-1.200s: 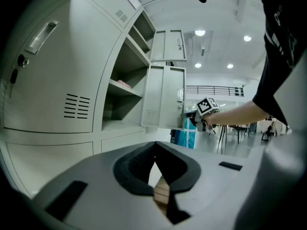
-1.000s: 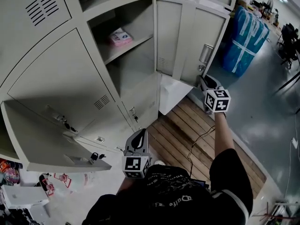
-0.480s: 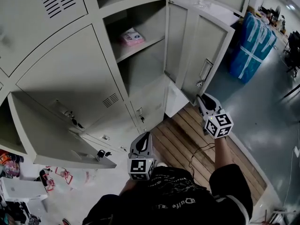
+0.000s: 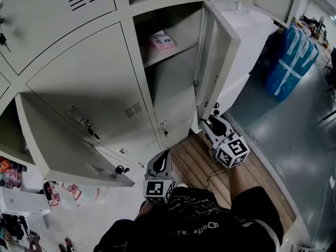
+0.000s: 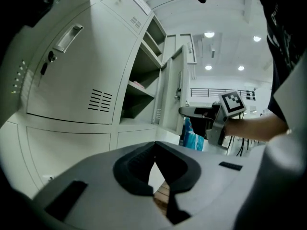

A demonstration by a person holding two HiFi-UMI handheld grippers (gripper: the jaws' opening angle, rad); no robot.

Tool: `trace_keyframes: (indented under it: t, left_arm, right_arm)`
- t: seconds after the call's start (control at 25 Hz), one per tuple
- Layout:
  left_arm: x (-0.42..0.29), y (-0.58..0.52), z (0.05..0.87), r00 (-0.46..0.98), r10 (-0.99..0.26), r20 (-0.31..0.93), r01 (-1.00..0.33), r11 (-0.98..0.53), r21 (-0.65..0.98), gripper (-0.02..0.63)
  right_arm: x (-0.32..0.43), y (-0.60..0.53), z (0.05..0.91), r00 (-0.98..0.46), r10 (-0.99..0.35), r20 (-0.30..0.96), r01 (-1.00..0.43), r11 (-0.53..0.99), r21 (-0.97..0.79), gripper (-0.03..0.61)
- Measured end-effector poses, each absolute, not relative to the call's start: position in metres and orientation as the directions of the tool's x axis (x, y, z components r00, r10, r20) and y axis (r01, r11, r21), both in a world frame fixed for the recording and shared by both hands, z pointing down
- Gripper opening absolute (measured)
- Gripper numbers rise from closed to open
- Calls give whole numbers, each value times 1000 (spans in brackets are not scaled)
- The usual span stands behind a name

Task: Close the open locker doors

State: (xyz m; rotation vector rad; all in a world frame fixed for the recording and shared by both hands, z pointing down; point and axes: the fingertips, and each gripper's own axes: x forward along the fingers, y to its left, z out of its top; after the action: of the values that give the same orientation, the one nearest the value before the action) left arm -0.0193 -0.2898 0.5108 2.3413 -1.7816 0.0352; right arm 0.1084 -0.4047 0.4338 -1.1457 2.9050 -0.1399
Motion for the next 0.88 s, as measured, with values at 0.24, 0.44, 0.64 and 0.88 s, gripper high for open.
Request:
trace_keyframes:
  t: [0.24, 0.44, 0.64, 0.88]
  left_arm:
    - [-33, -291, 515, 226, -962, 153, -970, -208, 123, 8]
    - [-41, -293, 519, 192, -970, 147, -976, -174, 131, 8]
    - [-45, -296, 519, 167, -974, 152, -981, -149, 124, 8]
    - [-53, -302, 514, 138, -981, 135, -987, -124, 103, 8]
  right_arm:
    - [56, -402, 440, -815, -579, 15, -578, 811, -90, 80]
    - [11, -414, 439, -839, -543, 27, -544, 839, -31, 77]
    - [-24, -429, 440, -862, -505, 41, -506, 863, -8, 74]
    - [-54, -459, 443, -864, -499, 70, -498, 867, 30, 58]
